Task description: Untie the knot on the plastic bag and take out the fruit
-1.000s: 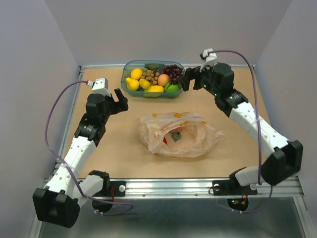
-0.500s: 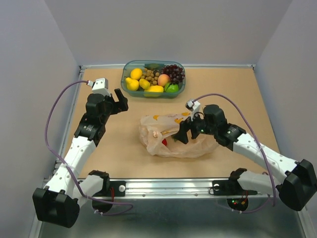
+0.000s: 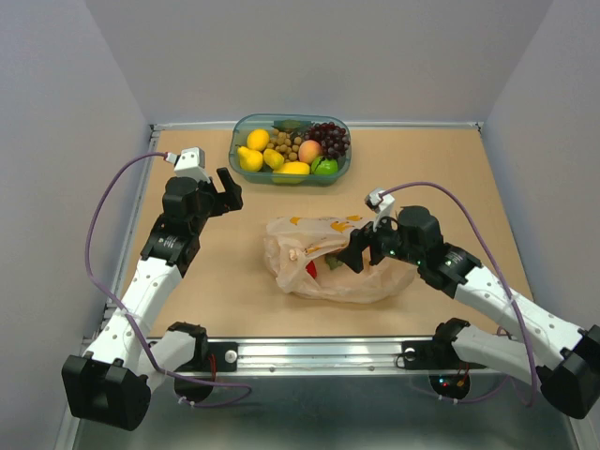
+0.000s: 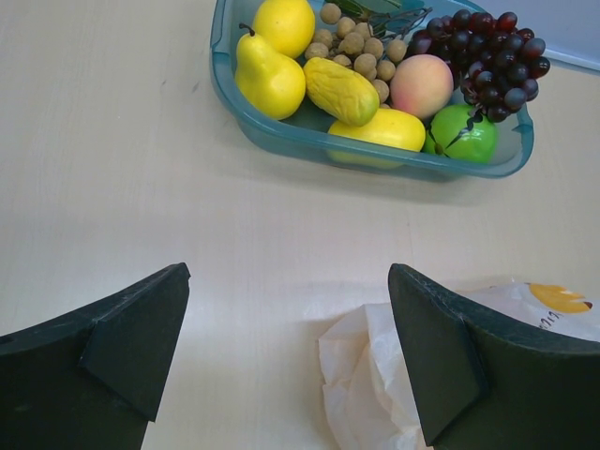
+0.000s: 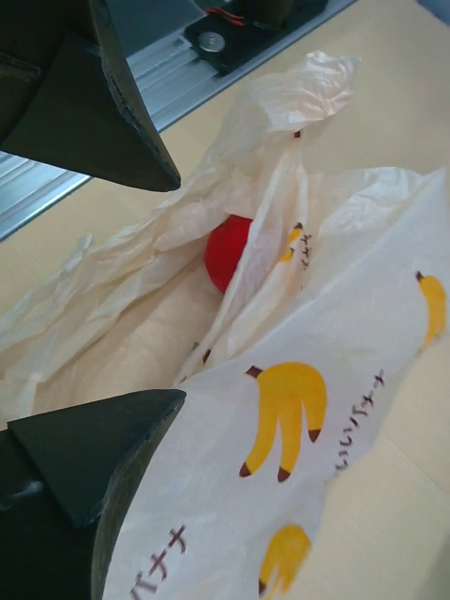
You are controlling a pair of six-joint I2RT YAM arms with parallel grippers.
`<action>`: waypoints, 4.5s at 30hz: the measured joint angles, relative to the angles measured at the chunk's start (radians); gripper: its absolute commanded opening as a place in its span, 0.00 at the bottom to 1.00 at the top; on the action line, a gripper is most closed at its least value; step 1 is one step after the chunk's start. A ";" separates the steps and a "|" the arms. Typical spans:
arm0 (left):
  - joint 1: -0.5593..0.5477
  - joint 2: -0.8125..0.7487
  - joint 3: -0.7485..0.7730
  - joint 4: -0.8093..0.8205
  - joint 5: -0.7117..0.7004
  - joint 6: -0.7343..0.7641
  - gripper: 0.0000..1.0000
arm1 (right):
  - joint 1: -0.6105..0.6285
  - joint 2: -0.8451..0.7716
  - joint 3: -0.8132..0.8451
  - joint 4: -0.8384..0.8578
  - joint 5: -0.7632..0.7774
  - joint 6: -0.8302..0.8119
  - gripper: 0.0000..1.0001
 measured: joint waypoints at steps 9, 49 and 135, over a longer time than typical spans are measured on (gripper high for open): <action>0.000 0.000 0.000 0.000 0.000 0.000 0.98 | 0.005 -0.099 0.007 -0.004 -0.009 0.021 0.84; 0.000 0.000 0.000 0.000 0.000 0.001 0.98 | 0.127 0.604 -0.350 1.154 0.558 0.395 1.00; -0.106 0.041 -0.002 -0.013 -0.054 0.053 0.98 | 0.005 0.894 0.985 -0.085 0.381 -0.088 0.01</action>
